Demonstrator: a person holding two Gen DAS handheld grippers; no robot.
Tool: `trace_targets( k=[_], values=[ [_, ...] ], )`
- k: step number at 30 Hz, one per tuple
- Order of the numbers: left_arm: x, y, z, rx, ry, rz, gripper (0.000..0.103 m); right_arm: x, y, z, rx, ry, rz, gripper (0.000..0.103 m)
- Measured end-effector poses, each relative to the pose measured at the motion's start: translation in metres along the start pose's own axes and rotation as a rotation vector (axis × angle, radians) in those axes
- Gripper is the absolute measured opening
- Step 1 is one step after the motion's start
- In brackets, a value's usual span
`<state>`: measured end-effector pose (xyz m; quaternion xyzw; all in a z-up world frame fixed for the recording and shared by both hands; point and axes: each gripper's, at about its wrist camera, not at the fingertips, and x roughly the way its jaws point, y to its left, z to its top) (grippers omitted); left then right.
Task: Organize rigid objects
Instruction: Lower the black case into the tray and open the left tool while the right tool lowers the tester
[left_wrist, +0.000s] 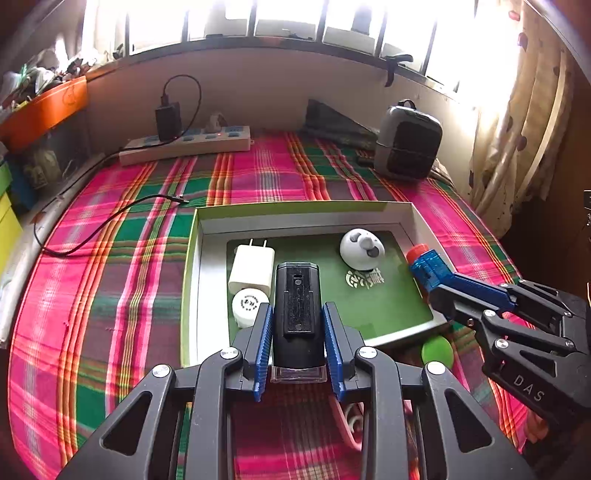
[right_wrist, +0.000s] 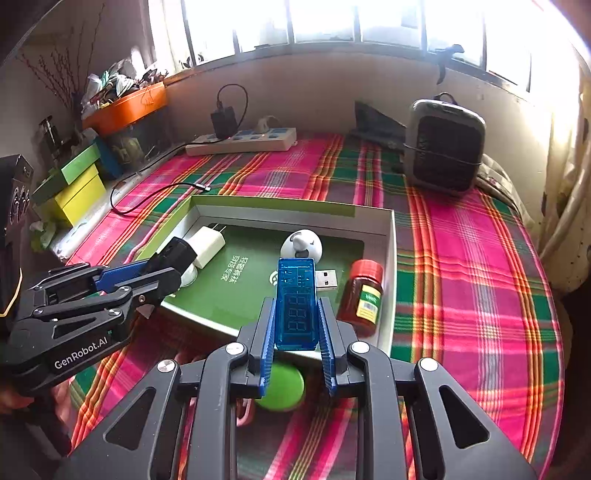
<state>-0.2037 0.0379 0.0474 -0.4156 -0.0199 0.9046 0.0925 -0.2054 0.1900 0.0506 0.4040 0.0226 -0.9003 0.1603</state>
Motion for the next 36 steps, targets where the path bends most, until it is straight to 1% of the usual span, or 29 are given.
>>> trace_targets(
  k=[6,16,26,33,36],
  values=[
    [0.012,-0.001,0.005,0.002,0.007,0.001,0.026,0.016,-0.004,0.004,0.0,0.026,0.004,0.023],
    [0.031,-0.003,0.007,0.013,0.042,0.0,0.026,0.036,-0.002,0.007,-0.021,0.06,0.019,0.023],
    [0.043,-0.001,0.005,0.017,0.068,0.005,0.026,0.052,-0.002,0.004,-0.026,0.105,0.022,0.023],
    [0.046,-0.004,0.002,0.027,0.072,0.018,0.026,0.055,-0.006,0.004,-0.014,0.107,0.018,0.023],
    [0.048,-0.004,0.002,0.025,0.08,0.011,0.026,0.055,-0.006,0.004,-0.015,0.104,0.013,0.023]
  ],
)
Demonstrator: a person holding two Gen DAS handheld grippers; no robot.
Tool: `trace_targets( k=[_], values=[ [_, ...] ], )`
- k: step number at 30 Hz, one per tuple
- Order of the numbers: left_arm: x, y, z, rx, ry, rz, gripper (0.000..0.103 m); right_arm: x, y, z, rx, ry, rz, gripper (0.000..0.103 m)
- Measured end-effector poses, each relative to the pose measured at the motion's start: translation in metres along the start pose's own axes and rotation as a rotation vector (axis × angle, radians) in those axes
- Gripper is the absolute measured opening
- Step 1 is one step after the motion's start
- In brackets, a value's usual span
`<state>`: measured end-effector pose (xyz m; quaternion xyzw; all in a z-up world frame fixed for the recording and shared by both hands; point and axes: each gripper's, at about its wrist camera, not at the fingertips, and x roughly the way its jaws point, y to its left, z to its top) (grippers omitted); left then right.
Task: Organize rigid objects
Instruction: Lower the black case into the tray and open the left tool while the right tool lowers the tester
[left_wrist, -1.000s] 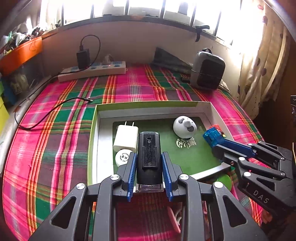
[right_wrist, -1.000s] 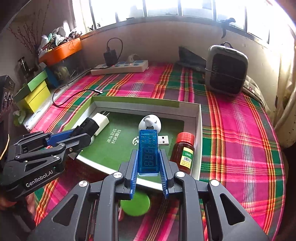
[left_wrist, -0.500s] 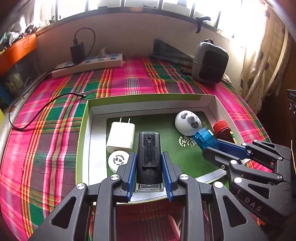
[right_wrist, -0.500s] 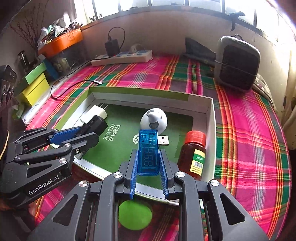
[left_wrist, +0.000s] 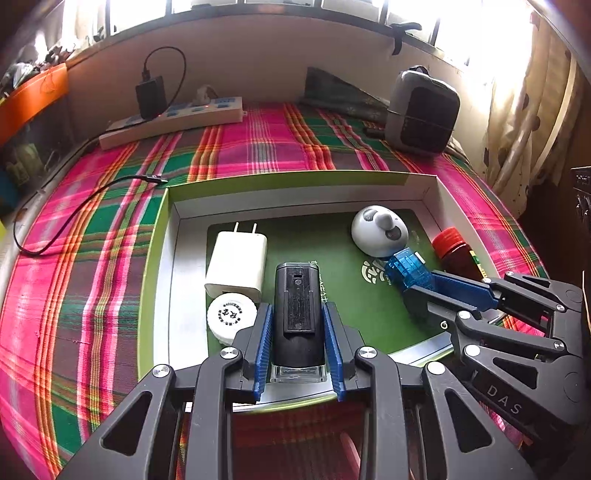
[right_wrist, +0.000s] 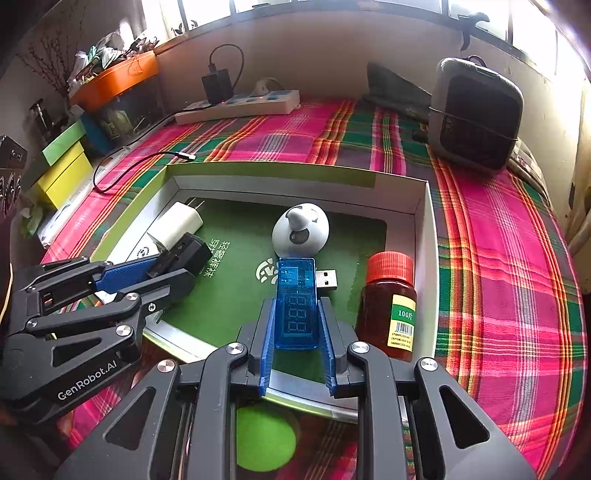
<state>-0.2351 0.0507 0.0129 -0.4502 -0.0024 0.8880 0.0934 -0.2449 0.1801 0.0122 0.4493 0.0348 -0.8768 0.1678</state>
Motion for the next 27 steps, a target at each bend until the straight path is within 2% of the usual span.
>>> trace_targets(
  k=[18,22,27],
  values=[
    [0.0008,0.0004,0.0004,-0.006,0.005,0.001,0.027,0.0003,0.0013,-0.0001,0.0,-0.01,-0.014,0.023],
    [0.0006,0.0021,0.0004,-0.009,0.005,0.013,0.031,-0.0003,0.0004,-0.0006,0.006,-0.012,-0.008,0.024],
    [-0.0036,0.0048,-0.0006,-0.011,-0.004,0.023,0.032,-0.0031,0.0003,-0.001,0.012,-0.019,-0.001,0.026]
  ],
)
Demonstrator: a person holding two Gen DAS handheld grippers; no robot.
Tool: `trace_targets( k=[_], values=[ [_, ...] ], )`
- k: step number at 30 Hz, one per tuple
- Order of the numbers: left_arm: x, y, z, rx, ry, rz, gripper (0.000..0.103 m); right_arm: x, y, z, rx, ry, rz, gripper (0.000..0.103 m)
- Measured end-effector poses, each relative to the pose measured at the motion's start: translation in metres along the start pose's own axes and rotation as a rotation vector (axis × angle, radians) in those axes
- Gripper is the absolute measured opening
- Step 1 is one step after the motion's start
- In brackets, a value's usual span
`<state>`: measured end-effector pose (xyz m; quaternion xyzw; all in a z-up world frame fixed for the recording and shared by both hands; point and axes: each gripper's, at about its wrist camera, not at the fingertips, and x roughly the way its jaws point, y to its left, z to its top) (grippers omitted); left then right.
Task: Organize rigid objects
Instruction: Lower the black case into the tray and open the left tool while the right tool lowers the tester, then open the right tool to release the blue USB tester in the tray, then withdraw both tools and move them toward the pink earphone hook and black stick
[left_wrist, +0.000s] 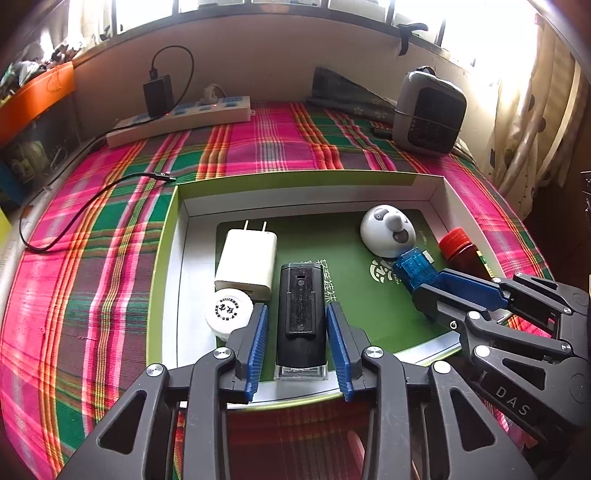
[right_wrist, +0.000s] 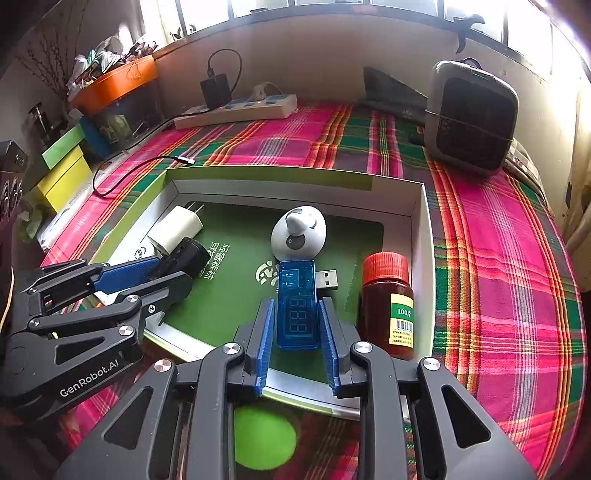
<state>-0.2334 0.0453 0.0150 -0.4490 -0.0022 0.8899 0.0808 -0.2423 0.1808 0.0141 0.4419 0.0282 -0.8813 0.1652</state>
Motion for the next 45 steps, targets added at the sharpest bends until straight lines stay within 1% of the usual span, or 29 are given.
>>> trace_targets(
  k=[4,11,14,17,24,27,29,30,32,36,39,42,45],
  values=[
    [-0.004,0.001,-0.001,-0.003,-0.007,0.004,0.032,-0.004,0.0,-0.001,0.011,-0.012,0.008,0.032],
    [-0.018,0.0,-0.006,-0.003,-0.023,0.012,0.033,-0.016,0.0,-0.003,0.031,-0.038,0.013,0.032],
    [-0.032,-0.003,-0.009,0.016,-0.059,0.04,0.033,-0.024,0.001,-0.005,0.035,-0.056,0.017,0.032],
    [-0.041,-0.004,-0.011,0.012,-0.065,0.025,0.033,-0.034,0.003,-0.007,0.042,-0.073,0.016,0.032],
    [-0.063,-0.005,-0.021,0.001,-0.089,0.032,0.033,-0.059,0.007,-0.015,0.045,-0.109,-0.008,0.032],
    [-0.072,-0.006,-0.026,-0.008,-0.096,0.016,0.034,-0.07,0.006,-0.019,0.057,-0.125,-0.006,0.032],
    [-0.077,-0.008,-0.031,-0.004,-0.098,0.014,0.039,-0.076,0.005,-0.023,0.063,-0.132,-0.013,0.032],
    [-0.078,-0.009,-0.033,-0.004,-0.096,0.008,0.039,-0.079,0.004,-0.026,0.066,-0.136,-0.015,0.032],
    [-0.083,-0.009,-0.039,-0.009,-0.097,0.004,0.039,-0.083,0.002,-0.032,0.075,-0.137,-0.033,0.032],
    [-0.089,-0.006,-0.047,-0.034,-0.097,-0.03,0.04,-0.091,-0.004,-0.045,0.098,-0.133,-0.059,0.032],
    [-0.093,-0.005,-0.054,-0.043,-0.098,-0.036,0.041,-0.096,-0.008,-0.055,0.112,-0.134,-0.071,0.032],
    [-0.091,-0.005,-0.061,-0.057,-0.081,-0.058,0.041,-0.097,-0.011,-0.063,0.118,-0.127,-0.097,0.032],
    [-0.087,-0.008,-0.07,-0.061,-0.057,-0.066,0.041,-0.097,-0.015,-0.071,0.13,-0.122,-0.1,0.032]
  ],
)
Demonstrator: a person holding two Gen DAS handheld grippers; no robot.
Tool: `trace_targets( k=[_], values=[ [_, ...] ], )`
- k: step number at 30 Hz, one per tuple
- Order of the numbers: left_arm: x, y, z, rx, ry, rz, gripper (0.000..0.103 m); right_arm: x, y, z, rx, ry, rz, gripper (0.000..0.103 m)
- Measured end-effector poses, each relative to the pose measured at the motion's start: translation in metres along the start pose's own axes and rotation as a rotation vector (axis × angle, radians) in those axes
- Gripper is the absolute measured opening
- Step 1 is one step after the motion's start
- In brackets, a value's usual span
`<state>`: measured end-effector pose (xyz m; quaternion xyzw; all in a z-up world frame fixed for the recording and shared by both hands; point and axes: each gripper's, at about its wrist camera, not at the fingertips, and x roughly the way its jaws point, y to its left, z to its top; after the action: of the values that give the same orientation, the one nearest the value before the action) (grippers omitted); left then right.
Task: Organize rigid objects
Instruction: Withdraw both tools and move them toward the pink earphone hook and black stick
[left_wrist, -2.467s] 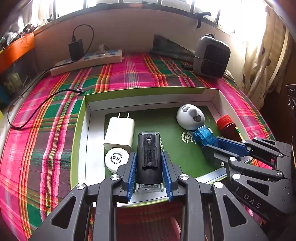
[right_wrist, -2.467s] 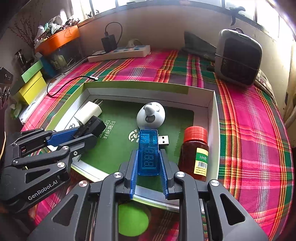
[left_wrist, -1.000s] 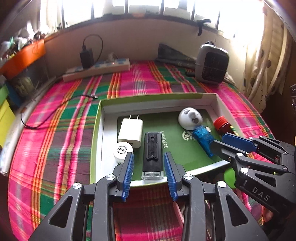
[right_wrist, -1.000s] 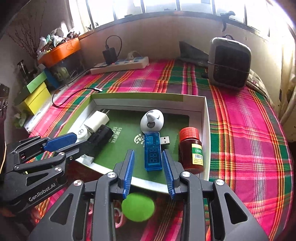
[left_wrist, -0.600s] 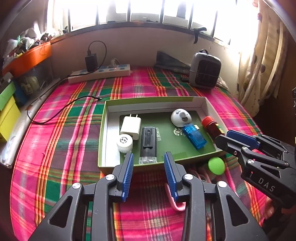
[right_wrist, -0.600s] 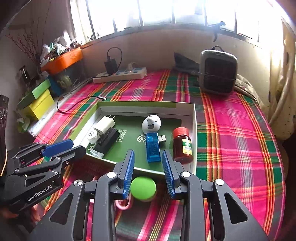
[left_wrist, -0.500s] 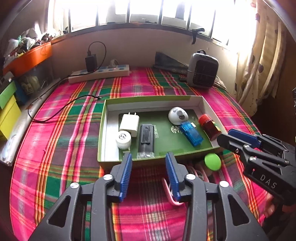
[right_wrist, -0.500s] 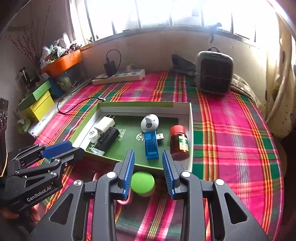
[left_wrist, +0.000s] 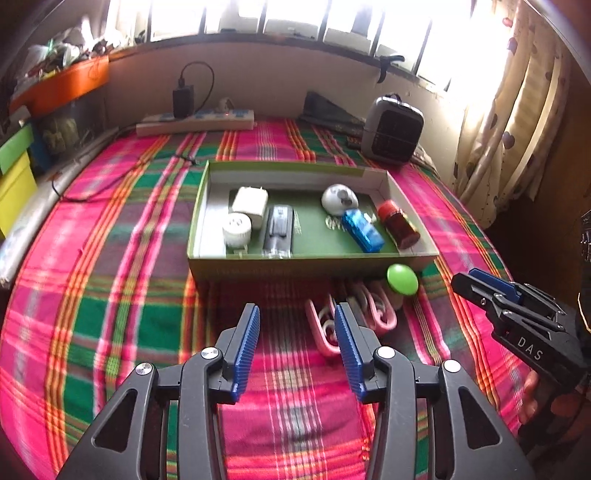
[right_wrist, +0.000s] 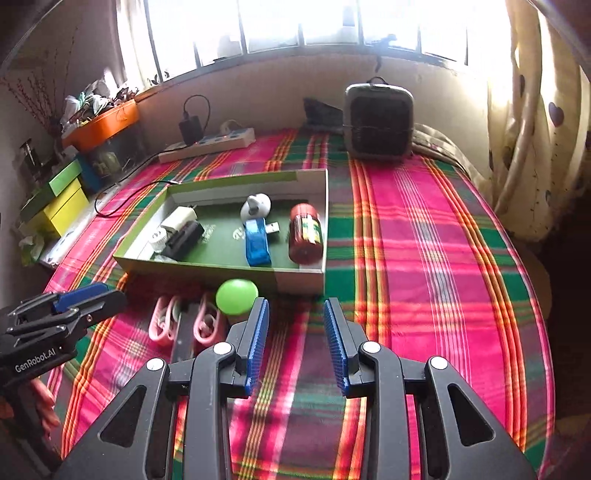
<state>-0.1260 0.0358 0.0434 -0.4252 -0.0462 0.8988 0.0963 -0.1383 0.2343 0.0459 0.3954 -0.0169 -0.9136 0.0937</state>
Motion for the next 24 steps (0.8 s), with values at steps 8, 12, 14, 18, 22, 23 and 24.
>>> trace_targets(
  k=[8,12,14,18,22,23,24],
  values=[
    [0.009,-0.007,-0.016,0.001,0.038,-0.026,0.042,-0.001,-0.004,-0.018,-0.008,0.017,-0.005,0.032],
    [0.013,-0.015,-0.017,0.018,0.046,-0.051,0.042,0.0,-0.007,-0.023,-0.001,0.03,0.016,0.033],
    [0.018,-0.018,-0.017,0.019,0.058,-0.053,0.042,0.001,-0.007,-0.025,0.008,0.034,0.024,0.033],
    [0.027,-0.019,-0.017,0.022,0.075,-0.034,0.042,0.001,-0.008,-0.027,0.009,0.037,0.023,0.033],
    [0.035,-0.016,-0.015,0.019,0.09,-0.025,0.042,0.001,-0.007,-0.027,0.005,0.039,0.021,0.042],
    [0.035,-0.014,-0.015,0.017,0.091,-0.019,0.042,0.002,-0.006,-0.027,0.003,0.039,0.023,0.049],
    [0.036,-0.013,-0.015,0.022,0.089,-0.006,0.042,0.002,-0.005,-0.027,0.001,0.038,0.027,0.049]
  ],
)
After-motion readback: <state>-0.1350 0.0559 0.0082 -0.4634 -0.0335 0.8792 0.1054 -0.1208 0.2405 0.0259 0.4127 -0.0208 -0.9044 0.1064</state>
